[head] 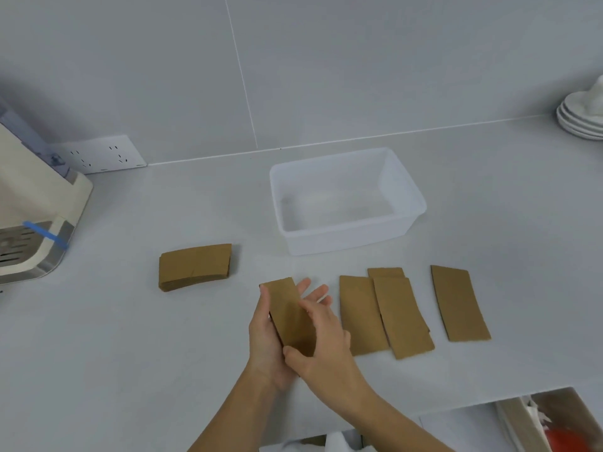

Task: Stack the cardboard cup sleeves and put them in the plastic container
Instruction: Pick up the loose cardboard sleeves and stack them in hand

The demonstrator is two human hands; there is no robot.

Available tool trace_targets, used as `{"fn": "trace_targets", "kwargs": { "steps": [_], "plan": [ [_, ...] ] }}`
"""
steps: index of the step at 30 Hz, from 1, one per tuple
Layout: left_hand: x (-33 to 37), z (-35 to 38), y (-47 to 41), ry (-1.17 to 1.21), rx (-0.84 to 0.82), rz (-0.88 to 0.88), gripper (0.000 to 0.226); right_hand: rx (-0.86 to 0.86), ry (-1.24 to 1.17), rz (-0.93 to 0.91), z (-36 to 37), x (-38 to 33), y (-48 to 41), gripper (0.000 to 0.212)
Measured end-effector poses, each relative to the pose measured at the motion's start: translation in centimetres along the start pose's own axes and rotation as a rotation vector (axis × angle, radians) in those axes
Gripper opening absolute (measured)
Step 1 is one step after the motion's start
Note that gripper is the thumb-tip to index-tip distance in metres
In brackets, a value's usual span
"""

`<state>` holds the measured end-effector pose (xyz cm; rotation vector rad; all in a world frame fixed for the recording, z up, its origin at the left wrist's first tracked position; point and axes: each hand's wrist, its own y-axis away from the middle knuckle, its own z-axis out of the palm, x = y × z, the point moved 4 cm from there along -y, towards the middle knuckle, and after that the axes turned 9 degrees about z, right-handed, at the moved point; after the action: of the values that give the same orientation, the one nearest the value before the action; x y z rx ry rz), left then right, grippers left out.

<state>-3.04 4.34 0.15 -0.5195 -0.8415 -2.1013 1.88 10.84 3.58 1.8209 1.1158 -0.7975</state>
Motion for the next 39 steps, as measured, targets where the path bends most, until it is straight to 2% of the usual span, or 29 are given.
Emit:
{"fn": "trace_targets", "kwargs": {
  "steps": [5,9,11,13,16,19,21,27,39],
  "plan": [
    [-0.9,0.4,-0.3,0.054,-0.033,-0.047,0.081,0.032,0.128,-0.039,-0.7,0.9,0.0,0.053],
    [-1.8,1.0,-0.6,0.142,-0.030,-0.096,0.079,0.017,0.114,0.000,-2.5,1.7,-0.2,0.046],
    [-2.2,1.1,-0.9,0.184,-0.014,-0.107,0.077,0.118,0.096,-0.004,-4.1,1.8,-0.4,0.035],
    [-2.4,1.1,-1.2,0.213,0.004,-0.111,0.073,0.300,0.174,-0.007,-5.9,2.2,-0.7,0.029],
    [-2.6,1.1,-1.6,0.255,0.030,-0.104,0.071,0.465,0.365,0.084,-7.8,3.8,-1.3,0.050],
    [-2.8,1.0,-1.9,0.284,0.040,-0.104,0.073,0.514,0.522,0.201,-8.7,6.0,-1.8,0.072],
    [-2.9,0.9,-1.9,0.286,0.043,-0.107,0.071,0.519,0.579,0.271,-8.8,7.3,-1.8,0.079],
    [-2.9,1.2,-1.9,0.280,0.041,-0.117,0.069,0.541,0.599,0.320,-8.2,8.7,-1.7,0.078],
    [-2.3,0.8,-1.8,0.327,0.065,-0.098,0.066,0.536,0.600,0.316,-9.7,7.7,-1.8,0.060]
  ]
}}
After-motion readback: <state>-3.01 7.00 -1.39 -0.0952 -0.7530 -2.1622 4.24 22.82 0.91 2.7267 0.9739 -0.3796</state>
